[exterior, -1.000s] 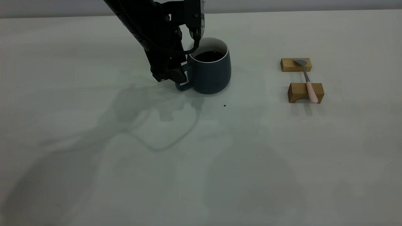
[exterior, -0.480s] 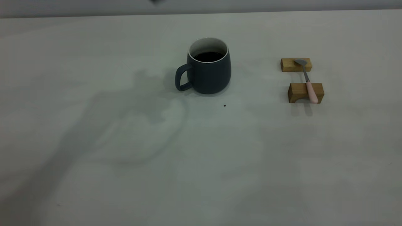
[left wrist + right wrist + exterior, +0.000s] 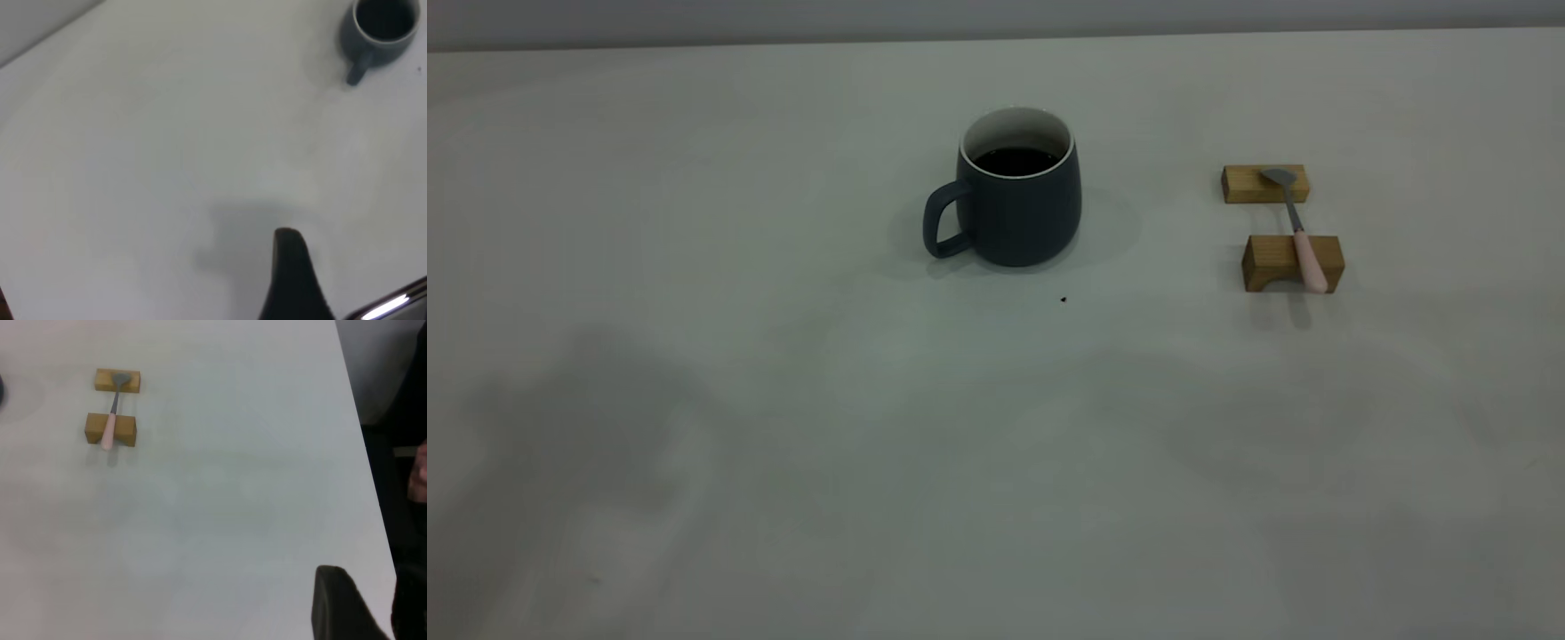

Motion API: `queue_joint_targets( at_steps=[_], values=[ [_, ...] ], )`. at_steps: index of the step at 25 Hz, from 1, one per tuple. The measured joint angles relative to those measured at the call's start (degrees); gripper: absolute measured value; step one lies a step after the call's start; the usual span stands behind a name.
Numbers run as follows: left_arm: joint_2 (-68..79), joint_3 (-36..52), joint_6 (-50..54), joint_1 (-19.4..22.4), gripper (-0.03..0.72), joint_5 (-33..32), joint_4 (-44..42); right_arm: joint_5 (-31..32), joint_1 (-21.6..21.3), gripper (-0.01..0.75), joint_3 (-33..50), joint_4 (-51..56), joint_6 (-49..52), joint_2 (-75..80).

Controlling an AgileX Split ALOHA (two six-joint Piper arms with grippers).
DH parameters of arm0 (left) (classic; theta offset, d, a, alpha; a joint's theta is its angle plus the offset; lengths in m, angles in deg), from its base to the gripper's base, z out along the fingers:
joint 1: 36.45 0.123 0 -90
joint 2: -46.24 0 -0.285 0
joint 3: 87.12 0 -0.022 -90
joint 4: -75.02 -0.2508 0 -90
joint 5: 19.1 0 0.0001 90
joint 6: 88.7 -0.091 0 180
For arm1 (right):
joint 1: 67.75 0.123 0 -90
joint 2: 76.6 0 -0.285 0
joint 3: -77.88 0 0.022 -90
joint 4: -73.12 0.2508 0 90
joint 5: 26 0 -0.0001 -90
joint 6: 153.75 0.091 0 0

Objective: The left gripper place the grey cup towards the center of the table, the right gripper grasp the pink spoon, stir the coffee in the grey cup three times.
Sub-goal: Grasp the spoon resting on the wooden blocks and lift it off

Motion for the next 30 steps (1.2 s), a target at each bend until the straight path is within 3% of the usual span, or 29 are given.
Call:
queue_joint_targets(
  at_steps=[7,12,16,30],
  values=[
    [-19.0,22.9,13.5,0.0,0.567,0.0,-0.1,0.0,0.0,0.238,0.0,0.0,0.0,0.0],
    [-33.4,41.8,18.2,0.0,0.567,0.0,-0.1,0.0,0.0,0.238,0.0,0.0,0.0,0.0],
    [-42.6,51.2,20.4,0.0,0.567,0.3,-2.5,0.0,0.0,0.238,0.0,0.0,0.0,0.0],
    [-58.7,54.9,15.6,1.0,0.567,2.2,-2.2,0.0,0.0,0.238,0.0,0.0,0.0,0.0]
  ],
)
